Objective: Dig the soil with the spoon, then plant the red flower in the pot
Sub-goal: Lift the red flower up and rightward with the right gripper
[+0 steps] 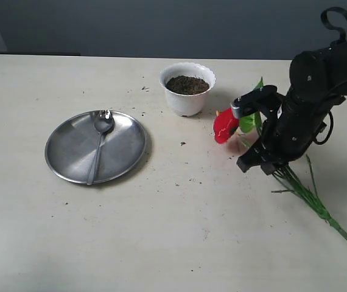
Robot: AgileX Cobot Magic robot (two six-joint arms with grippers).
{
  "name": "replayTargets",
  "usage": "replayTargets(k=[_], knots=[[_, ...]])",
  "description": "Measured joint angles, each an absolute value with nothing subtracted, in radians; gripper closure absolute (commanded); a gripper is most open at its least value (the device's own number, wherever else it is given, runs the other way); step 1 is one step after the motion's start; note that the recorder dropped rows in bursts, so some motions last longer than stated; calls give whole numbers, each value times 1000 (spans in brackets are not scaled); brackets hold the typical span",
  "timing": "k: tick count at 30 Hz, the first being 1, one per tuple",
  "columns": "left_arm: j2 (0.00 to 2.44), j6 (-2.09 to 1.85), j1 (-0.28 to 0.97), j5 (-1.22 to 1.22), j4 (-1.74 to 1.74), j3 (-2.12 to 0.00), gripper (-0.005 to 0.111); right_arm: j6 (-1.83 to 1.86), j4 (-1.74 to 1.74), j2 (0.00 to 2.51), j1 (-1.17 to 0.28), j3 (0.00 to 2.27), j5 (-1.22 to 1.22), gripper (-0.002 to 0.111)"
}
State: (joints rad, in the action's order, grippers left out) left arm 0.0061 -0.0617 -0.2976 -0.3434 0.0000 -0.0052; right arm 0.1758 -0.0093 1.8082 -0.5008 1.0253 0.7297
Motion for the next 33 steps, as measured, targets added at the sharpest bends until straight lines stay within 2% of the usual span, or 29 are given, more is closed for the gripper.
replayTargets(k=[25,33], knots=[[6,-62,-298,-343,0,-5,107,-12,-129,1298,-498,1013,537,109],[6,-62,-298,-343,0,-5,107,-29,-106,1217,-389,975,540,109]])
